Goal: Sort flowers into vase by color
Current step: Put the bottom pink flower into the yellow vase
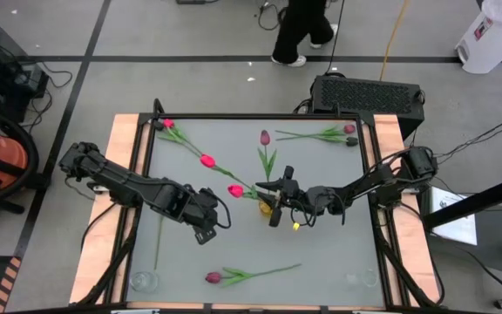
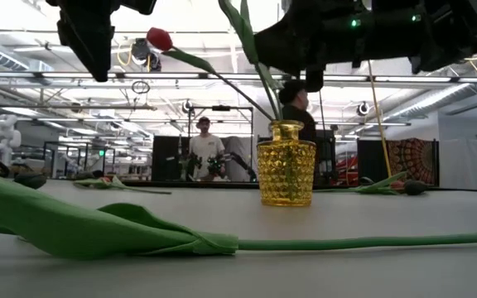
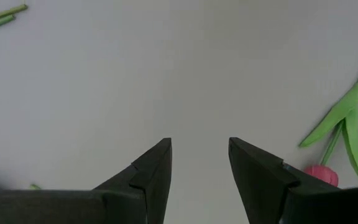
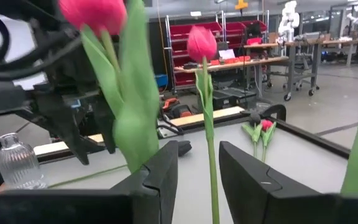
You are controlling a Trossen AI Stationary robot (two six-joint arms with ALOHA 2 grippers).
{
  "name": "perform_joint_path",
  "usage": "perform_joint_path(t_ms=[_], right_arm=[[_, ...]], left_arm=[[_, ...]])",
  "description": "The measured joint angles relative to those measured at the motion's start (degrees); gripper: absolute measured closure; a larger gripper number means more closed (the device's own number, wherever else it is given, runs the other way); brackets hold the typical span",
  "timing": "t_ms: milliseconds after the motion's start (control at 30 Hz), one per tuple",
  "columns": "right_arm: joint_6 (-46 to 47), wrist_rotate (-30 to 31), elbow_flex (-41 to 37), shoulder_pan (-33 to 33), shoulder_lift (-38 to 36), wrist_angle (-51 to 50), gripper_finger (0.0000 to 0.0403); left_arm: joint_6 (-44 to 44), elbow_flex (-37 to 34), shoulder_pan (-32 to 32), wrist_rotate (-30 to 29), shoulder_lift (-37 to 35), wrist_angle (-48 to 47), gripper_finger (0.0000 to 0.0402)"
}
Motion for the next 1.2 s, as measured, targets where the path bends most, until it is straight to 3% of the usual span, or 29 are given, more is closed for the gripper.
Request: perform_joint_path(t_ms=[267, 700, 1000, 1200], right_arm=[[-1.80, 1.12, 0.00, -0.04, -6.94, -7.32, 0.0293], [-2.80, 1.86, -0.02, -0.04, -20.91, -19.56, 0.0293], [1.33, 1.49, -0.02, 0.38, -32.84, -26.34, 0.0293], [6.66, 1.42, -0.02, 1.82, -40.06, -35.28, 0.0305]], left_arm=[[0.02, 1.88, 0.77, -2.70, -0.61, -5.51, 0.0235], [0.01, 2.32, 4.86, -9.81, -10.07, -9.48, 0.0235], [3.03, 2.33, 7.02, -12.77, -14.86, -14.45, 0.0235], [4.72, 2.34, 9.54, -18.50, -17.74, -14.70, 0.0235]])
